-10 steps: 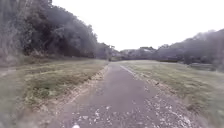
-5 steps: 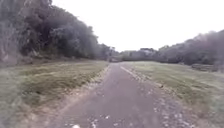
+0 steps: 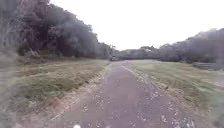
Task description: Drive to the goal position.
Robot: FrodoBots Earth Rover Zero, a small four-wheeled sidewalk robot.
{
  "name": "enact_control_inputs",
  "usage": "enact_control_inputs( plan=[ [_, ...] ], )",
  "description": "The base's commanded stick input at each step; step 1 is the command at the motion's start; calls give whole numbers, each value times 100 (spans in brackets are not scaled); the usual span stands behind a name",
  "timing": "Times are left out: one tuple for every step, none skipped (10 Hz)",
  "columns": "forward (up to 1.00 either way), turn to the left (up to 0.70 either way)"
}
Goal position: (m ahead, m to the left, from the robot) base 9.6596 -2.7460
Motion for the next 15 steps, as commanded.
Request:
enact_control_inputs(
  plan=[
    [45,0],
    [45,0],
    [45,0],
    [45,0],
    [45,0],
    [45,0],
    [45,0],
    [45,0],
    [45,0],
    [45,0],
    [45,-3],
    [45,-15],
    [45,-26],
    [45,-27],
    [45,-27]
  ],
)
